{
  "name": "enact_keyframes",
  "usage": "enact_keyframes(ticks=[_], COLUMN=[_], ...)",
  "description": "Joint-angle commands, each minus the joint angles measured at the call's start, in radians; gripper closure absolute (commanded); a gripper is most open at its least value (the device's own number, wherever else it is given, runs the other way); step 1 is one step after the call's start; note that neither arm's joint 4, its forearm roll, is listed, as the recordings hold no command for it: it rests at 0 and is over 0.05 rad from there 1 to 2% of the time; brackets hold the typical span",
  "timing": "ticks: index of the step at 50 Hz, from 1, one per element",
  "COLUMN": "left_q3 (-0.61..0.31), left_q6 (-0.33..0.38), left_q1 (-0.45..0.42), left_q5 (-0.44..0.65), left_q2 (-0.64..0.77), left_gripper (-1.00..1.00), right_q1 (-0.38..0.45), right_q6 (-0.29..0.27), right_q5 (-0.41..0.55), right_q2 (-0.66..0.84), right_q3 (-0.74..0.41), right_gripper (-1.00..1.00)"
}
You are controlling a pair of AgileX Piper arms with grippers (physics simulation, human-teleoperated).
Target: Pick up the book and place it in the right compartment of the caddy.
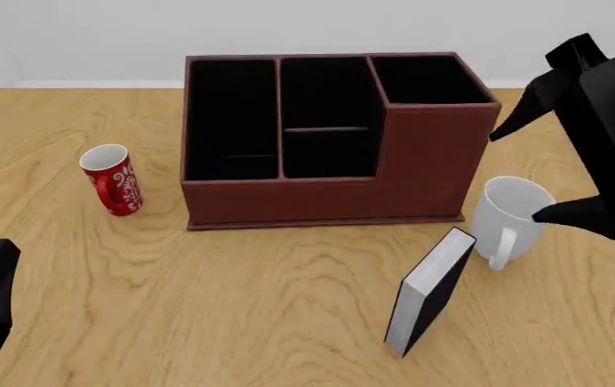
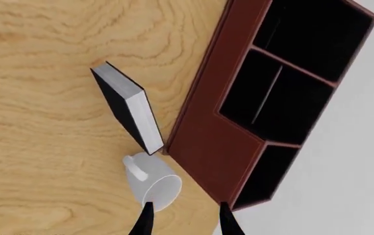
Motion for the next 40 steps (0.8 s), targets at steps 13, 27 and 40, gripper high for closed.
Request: enact_keyframes(ticks=[13, 27, 40], left_q3=[0.0, 0.0, 0.0], left_q6=[0.0, 0.0, 0.0], left_q1=[0.0, 0.0, 0.0], left_q5=[0.0, 0.0, 0.0], left_q2=[0.0, 0.0, 0.0], left_gripper=[-1.0, -1.0, -1.0], right_q1=[0.061, 0.148, 0.225], right_q6=[0.079, 0.144, 0.218], right_q5=[0.071, 0.071, 0.071], right_q2=[0.116, 0.149, 0.183], right_q3=[-0.099, -0.099, -0.07], right_gripper=[-1.0, -1.0, -1.0])
